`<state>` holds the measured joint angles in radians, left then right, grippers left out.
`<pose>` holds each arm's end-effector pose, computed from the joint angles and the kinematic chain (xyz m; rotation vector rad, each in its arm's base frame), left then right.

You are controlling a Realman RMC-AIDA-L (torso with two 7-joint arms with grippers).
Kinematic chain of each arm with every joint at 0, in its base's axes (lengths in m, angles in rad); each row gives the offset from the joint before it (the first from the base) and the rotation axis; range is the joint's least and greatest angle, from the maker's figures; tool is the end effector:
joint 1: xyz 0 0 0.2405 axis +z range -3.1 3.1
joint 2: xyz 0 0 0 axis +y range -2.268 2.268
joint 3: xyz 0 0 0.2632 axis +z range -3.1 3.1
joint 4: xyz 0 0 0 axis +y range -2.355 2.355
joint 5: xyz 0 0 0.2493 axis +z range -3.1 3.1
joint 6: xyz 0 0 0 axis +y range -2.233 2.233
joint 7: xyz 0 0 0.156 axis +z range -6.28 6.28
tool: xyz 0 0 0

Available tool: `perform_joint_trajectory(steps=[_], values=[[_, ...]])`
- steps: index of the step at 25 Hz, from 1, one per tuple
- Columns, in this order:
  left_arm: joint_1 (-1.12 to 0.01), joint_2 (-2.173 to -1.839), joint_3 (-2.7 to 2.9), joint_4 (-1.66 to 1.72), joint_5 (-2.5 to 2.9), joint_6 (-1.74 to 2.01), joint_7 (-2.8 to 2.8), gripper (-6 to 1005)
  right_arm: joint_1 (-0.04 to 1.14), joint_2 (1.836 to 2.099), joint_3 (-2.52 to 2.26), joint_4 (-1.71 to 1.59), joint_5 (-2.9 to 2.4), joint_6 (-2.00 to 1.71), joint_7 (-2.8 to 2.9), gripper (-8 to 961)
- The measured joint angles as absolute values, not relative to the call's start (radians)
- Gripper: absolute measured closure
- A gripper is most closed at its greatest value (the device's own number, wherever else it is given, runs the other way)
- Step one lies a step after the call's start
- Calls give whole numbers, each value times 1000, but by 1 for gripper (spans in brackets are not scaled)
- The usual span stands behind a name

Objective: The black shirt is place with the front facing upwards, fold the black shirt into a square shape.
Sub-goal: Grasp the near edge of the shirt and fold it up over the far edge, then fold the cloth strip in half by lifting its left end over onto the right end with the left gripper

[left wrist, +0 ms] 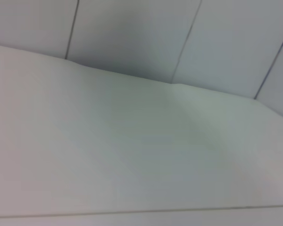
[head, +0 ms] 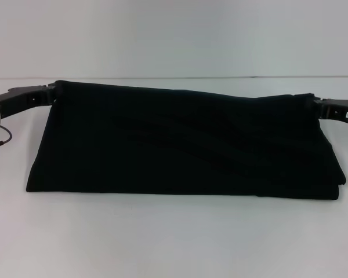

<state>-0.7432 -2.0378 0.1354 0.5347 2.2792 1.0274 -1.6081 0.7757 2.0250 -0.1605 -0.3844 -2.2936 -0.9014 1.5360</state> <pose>-0.3384 0.4646 0.0447 -2.0042 -1.0805 -0.5884 0.3370 0.4696 0.0063 -2.0474 1.0885 0.4968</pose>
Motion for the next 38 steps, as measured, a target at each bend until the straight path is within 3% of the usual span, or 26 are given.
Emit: perform_joint_trajectory(steps=[12,18,28,33,36,38], values=[[-775,-2032,265,550,2283,906,-1615,1001,800,1998,-169,-385,-2285,-859,1595,917],[-785,-2028,300,550,2287,865,-1615,1001,810,2002,-172,-379,-2285,-846,1597,917],[-789,-2051,391,547,2282,773,-1625,1000,816,2018,-187,-370,-2286,-799,1606,918],[-795,-2052,381,550,2254,745,-1647,982,816,2018,-191,-382,-2286,-807,1612,878],[-788,-2052,380,551,2215,718,-1647,954,816,2018,-192,-388,-2286,-803,1612,798],[-786,-2052,380,552,2205,705,-1654,866,813,2017,-192,-397,-2286,-799,1617,745]])
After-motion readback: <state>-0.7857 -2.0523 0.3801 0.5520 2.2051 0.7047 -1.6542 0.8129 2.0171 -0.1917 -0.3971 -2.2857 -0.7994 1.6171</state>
